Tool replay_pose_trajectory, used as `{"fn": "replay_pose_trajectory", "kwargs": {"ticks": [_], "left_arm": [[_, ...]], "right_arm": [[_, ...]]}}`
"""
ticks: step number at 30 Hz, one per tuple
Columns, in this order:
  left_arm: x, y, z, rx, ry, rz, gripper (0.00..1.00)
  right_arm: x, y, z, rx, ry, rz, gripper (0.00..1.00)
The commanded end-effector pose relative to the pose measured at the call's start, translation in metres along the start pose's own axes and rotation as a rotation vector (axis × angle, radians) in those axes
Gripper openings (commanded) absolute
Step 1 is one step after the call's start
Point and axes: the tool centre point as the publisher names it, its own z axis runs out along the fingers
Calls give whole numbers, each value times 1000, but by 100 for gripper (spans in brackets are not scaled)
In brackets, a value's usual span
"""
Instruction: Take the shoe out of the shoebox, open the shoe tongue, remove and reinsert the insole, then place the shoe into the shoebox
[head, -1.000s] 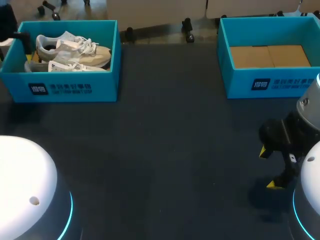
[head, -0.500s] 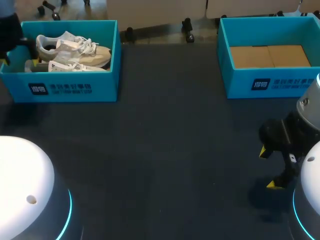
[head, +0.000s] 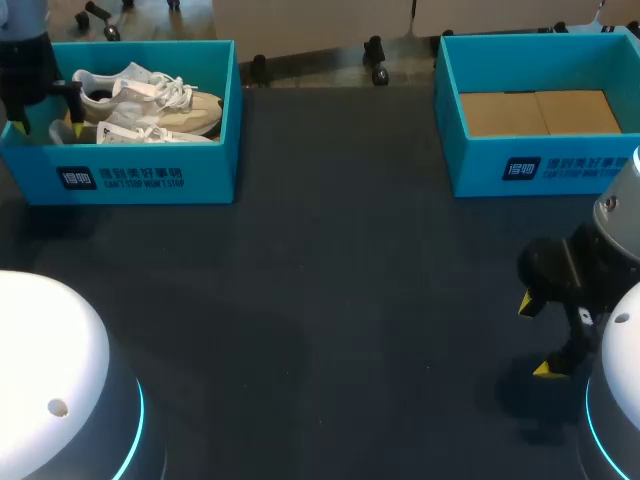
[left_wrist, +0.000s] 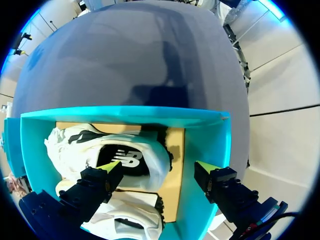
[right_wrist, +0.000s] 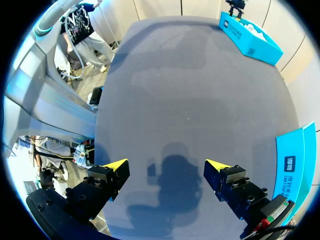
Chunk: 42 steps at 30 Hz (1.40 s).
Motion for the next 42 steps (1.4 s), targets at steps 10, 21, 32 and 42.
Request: {"fn": "replay_pose_trajectory", "kwargs": {"ticks": [10,21,32,42], "left_arm": [[-3,5,17,17,1,10,92],[-4,6,34,33,-1,14,91],[-4,4,45,45,3,11,88],[-1,-1,55,54,8,12,87]], "right_arm": [[1,0,1,1,-1,-1,100],[1,0,1,1,-1,-1,100],[1,0,1,1,-1,-1,100],[1,0,1,1,-1,-1,100]]}}
